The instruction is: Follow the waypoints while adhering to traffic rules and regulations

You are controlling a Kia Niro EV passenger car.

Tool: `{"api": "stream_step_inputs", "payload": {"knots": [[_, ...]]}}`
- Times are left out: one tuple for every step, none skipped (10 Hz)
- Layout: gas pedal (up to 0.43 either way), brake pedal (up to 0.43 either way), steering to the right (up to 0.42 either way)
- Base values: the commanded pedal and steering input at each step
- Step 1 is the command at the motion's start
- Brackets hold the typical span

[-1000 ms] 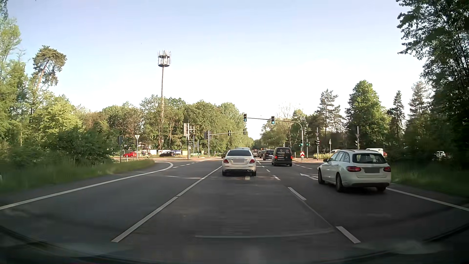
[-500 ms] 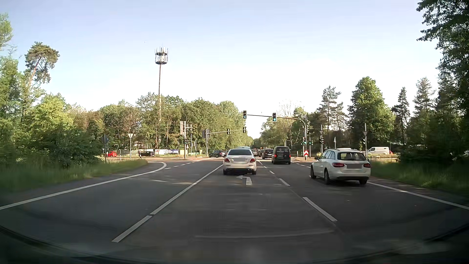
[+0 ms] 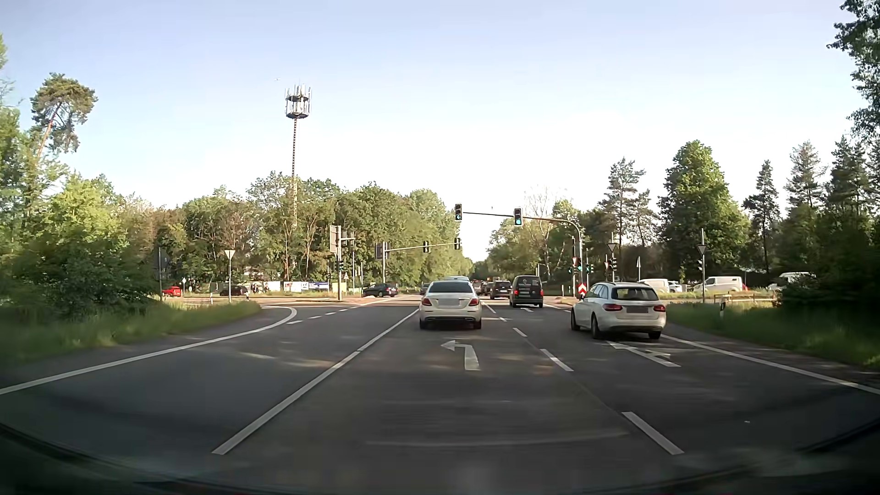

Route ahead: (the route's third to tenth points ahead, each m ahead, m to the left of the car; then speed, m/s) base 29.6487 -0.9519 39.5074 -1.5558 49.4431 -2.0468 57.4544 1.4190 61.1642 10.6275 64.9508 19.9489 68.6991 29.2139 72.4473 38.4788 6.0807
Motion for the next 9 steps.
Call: {"api": "stream_step_inputs", "payload": {"knots": [[0.000,0.000,0.008],[0.000,0.000,0.008],[0.000,0.000,0.009],[0.000,0.000,0.009],[0.000,0.000,0.008],[0.000,0.000,0.008],[0.000,0.000,0.007],[0.000,0.000,0.006],[0.000,0.000,0.006]]}}
